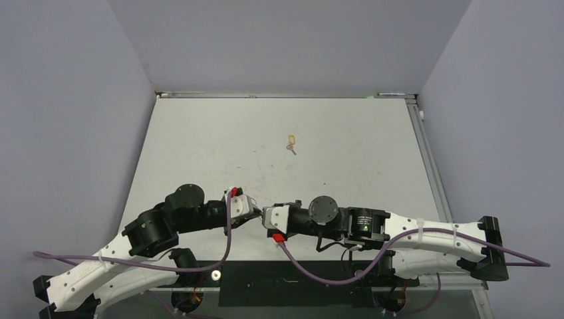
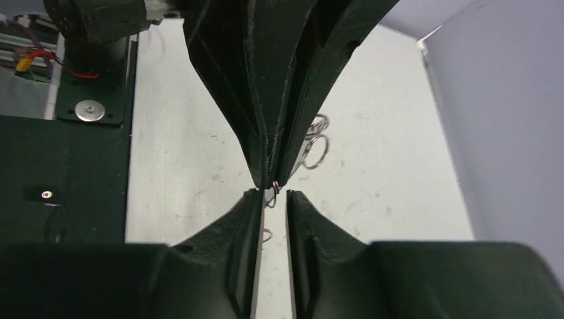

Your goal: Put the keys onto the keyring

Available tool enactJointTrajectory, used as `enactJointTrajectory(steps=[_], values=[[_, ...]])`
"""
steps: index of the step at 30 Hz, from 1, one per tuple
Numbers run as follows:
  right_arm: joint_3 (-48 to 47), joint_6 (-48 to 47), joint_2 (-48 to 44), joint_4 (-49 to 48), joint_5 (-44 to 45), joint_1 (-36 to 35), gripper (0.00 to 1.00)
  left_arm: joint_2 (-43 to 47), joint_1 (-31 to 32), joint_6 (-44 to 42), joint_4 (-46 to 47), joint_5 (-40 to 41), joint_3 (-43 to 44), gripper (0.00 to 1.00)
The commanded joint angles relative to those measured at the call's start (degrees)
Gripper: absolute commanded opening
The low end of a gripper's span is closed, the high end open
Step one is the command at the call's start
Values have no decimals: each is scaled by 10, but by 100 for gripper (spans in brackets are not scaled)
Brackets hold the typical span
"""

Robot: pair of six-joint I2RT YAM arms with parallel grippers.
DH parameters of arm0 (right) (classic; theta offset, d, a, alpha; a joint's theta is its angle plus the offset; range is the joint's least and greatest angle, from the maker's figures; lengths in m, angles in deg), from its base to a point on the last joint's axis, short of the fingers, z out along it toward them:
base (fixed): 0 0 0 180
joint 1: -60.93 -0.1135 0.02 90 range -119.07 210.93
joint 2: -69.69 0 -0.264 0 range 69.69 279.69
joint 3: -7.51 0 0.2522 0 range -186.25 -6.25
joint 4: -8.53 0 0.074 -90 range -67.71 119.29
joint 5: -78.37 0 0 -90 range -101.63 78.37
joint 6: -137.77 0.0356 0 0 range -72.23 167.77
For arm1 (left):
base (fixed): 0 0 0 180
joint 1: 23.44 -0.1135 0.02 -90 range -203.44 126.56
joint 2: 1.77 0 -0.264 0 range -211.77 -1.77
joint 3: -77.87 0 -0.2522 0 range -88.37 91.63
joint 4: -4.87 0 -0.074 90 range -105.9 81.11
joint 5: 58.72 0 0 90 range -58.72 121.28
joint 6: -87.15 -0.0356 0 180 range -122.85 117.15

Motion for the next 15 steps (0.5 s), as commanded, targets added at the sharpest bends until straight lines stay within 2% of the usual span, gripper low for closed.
enactJointTrajectory(steps=[1,2,5,9,15], values=[[3,40,-41,-115,32,-4,37,31,-1,25,102,53,-27,0],[6,47,-45,-117,46,-4,48,39,-1,32,117,59,-33,0],[23,74,-66,-133,66,0,65,60,-5,47,146,67,-49,0],[69,118,-105,-164,52,13,70,85,-7,62,173,75,-65,0],[140,204,-127,-224,52,29,70,115,-7,104,234,98,-101,0]])
